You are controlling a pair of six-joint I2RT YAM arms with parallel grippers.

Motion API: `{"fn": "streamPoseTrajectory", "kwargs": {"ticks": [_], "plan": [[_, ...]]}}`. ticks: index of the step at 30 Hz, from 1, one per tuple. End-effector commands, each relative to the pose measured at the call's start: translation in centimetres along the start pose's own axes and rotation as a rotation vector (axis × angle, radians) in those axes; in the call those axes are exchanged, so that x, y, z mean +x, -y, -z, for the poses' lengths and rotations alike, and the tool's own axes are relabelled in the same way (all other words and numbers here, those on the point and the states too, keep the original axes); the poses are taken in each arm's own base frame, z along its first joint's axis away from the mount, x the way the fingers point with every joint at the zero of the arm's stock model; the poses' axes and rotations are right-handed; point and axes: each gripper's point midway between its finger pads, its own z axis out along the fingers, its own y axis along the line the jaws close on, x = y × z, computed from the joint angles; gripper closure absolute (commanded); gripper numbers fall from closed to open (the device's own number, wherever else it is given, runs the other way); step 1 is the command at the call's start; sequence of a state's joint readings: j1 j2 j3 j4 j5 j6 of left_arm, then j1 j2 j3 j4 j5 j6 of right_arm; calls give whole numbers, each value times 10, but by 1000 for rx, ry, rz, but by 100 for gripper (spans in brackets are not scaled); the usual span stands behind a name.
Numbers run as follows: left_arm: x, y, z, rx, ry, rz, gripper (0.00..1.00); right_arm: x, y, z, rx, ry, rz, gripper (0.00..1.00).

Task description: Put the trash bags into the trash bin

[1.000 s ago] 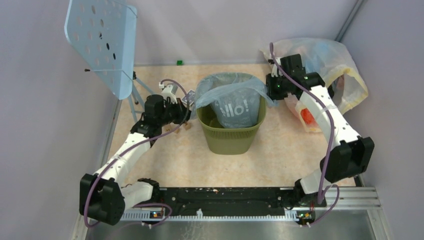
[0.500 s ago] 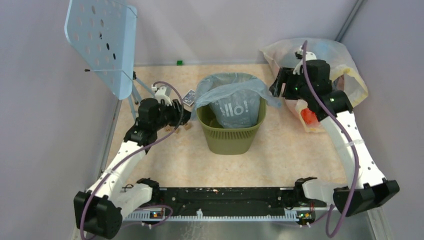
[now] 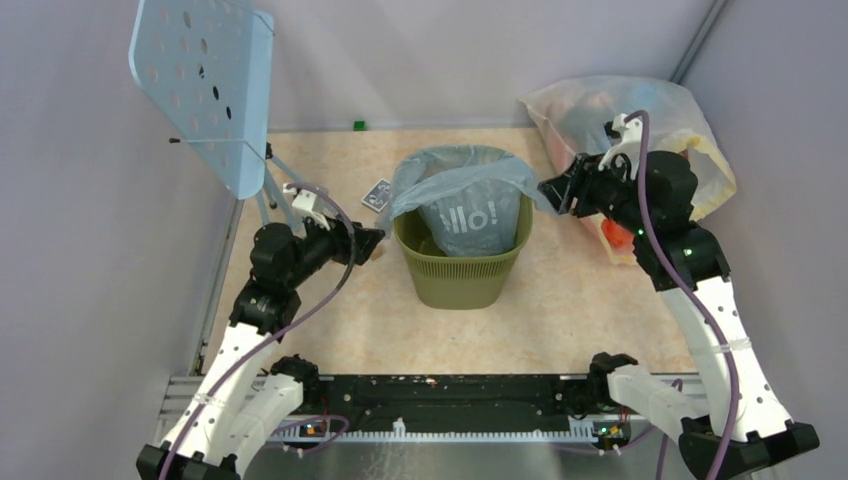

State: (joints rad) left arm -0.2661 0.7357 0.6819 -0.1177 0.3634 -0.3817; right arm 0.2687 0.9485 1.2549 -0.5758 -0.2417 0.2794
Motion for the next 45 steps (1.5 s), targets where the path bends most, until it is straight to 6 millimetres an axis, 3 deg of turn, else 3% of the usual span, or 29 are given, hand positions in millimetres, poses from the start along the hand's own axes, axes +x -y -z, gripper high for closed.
{"fn": "streamPoseTrajectory", "kwargs": {"ticks": [1, 6, 12, 18, 21, 23, 28, 32, 39, 45], "plan": [[-20, 37, 5, 236, 110, -238, 29, -23, -19, 0, -137, 80, 233, 52], [-19, 39, 6, 268, 119, -350, 20, -8, -12, -15, -149, -7, 277, 52], [-24, 24, -5, 195, 106, -375, 27, 1, -7, -27, -144, -51, 263, 54], [-23, 23, -15, 204, 73, -337, 35, 10, -7, -27, -153, -112, 238, 89], [-24, 27, -16, 228, 76, -341, 37, 16, -12, -23, -176, -112, 214, 100], [-25, 28, -16, 234, 79, -347, 45, 17, -17, -17, -198, -89, 197, 100], [-30, 35, -10, 251, 89, -365, 80, 22, -24, -8, -221, -78, 154, 100], [-34, 39, 1, 250, 96, -388, 100, 27, -25, 0, -211, -74, 106, 100], [-24, 44, 15, 258, 62, -388, 100, 43, -39, 12, -287, -38, 5, 100], [-2, 55, 25, 351, -8, -389, 100, 69, -40, 15, -315, -85, -62, 100]]}}
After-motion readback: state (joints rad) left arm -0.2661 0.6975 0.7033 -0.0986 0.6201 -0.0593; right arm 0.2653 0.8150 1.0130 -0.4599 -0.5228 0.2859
